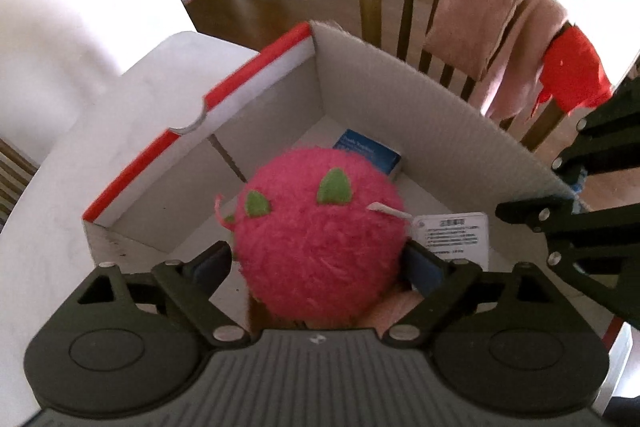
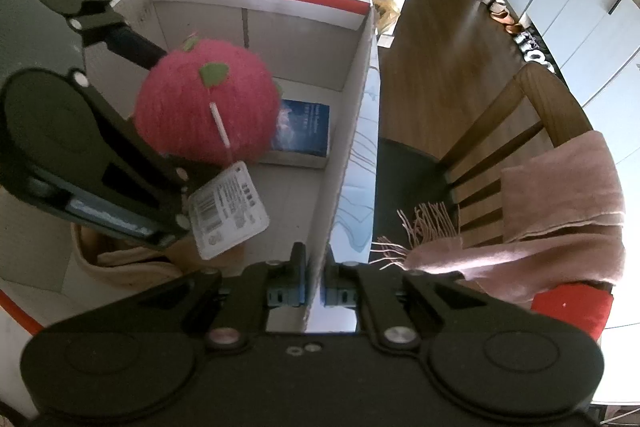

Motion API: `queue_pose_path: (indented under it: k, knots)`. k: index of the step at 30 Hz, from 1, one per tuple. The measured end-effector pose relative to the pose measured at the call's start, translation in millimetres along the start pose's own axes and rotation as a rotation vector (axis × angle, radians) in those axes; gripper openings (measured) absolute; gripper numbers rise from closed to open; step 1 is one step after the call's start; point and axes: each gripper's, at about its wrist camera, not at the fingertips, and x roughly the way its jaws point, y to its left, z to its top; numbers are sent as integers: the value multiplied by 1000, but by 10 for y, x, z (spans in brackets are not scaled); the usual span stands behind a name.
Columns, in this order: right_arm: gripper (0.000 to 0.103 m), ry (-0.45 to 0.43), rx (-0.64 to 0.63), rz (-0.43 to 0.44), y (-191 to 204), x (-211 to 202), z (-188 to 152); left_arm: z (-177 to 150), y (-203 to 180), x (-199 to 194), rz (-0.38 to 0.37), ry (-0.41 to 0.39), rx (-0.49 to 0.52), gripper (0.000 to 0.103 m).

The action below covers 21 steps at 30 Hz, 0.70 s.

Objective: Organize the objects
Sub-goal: 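Carry the pink fuzzy ball into the box and open the left tool, then move the left tool back over the pile and grasp the brown bead bracelet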

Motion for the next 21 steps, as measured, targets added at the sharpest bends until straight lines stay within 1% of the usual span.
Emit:
queue_pose_path:
  k: [4, 6, 8, 13, 16, 21]
  knots:
    - [5, 0, -2, -1, 0, -1, 1, -13, 52, -145, -26, -27, -14, 92]
    - [5, 1, -5, -2, -3, 5, 0, -18, 67, -234, -24, -46, -17, 92]
    - [5, 1, -7, -4, -1, 10, -3, -35, 101, -373, -40, -72, -23, 92]
    - [5, 3, -15, -8, 13, 12, -9, -91, 195, -733, -43, -139, -53, 92]
    - [5, 5, -19, -11, 33, 11, -6, -191, 287, -960, -25, -165, -80, 92]
    - [6, 7, -25, -16, 55, 3, -2, -437, 522, -1299, 48, -189, -117, 92]
